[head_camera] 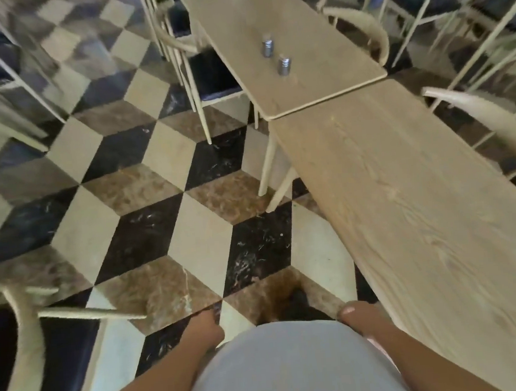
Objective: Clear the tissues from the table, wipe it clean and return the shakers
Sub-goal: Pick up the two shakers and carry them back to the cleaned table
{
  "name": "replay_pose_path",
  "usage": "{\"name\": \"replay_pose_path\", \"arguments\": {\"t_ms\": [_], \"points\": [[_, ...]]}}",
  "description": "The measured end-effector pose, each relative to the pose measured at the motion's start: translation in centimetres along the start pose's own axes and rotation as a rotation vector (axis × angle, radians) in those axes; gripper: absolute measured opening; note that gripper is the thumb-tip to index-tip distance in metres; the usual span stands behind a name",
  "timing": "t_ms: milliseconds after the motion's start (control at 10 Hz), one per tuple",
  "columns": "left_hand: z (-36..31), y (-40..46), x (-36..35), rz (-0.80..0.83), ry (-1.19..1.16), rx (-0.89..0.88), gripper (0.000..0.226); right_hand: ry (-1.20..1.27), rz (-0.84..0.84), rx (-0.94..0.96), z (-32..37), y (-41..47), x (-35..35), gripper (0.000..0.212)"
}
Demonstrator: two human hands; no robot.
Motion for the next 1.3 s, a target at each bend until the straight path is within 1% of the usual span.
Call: {"name": "replay_pose_path", "arguments": {"t_ms": [100, 200, 300, 400, 500, 600, 700, 800, 900, 1000, 1100, 1200, 1300], "points": [[3.1, 4.7, -1.9, 0.057, -0.022, 0.027, 0.024, -0.178, 0.006, 0.1, 4.2, 1.7, 0.0, 0.013], [1.9, 3.4, 1.3, 0.087, 0.022, 0.037, 0.023, -0.296, 0.033, 0.127, 7.6, 4.3, 0.2, 0.02], [0.6, 4.1, 4.0, 0.067, -0.075, 0.111, 0.028, -0.229, 0.053, 0.101, 11.1, 7.5, 1.4, 0.027], [0.1, 6.4, 6.4, 0.057, -0.063, 0.133, 0.031, -0.355, 0.054, 0.22, 14.9, 10.5, 3.0, 0.021], [-0.6, 10.0, 9.3, 0.073, -0.198, 0.105, 0.025, -0.15, 0.053, 0.134, 18.5, 13.8, 4.2, 0.025], [-3.0, 11.9, 14.5, 0.124, -0.451, 0.203, 0.024, -0.013, 0.123, 0.092, 22.8, 16.2, 6.1, 0.025], [-5.2, 14.6, 18.6, -0.05, -0.394, 0.167, 0.02, 0.011, 0.098, 0.037, 26.4, 17.5, 8.1, 0.009], [-6.5, 16.3, 20.5, -0.052, -0.366, 0.156, 0.019, 0.083, 0.151, -0.014, 28.9, 19.5, 9.6, 0.01], [-8.2, 16.8, 23.2, -0.128, -0.384, 0.137, 0.017, 0.083, 0.137, -0.014, 31.8, 20.7, 10.6, 0.011], [-9.1, 18.8, 25.4, -0.137, -0.489, 0.169, 0.013, 0.096, 0.177, 0.001, 34.2, 21.8, 10.8, 0.01], [-9.1, 20.9, 27.0, -0.095, -0.523, 0.197, 0.008, 0.074, 0.182, -0.017, 35.7, 22.9, 10.7, 0.01], [-9.2, 23.8, 28.7, -0.035, -0.505, 0.18, 0.007, 0.091, 0.195, -0.101, 36.8, 24.0, 10.7, 0.008], [-9.8, 27.5, 32.4, -0.031, -0.496, 0.159, 0.008, 0.044, 0.213, -0.171, 38.4, 25.3, 10.8, 0.005]]}}
Point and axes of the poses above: each hand's wrist, its own y-axis towards the middle knuckle, its own x-axis out of the back of the hand, z = x × y, the point moved 2 cm from there along y, towards the middle knuckle, and after that the axes turned 5 degrees about -z, right-handed, at the moved point
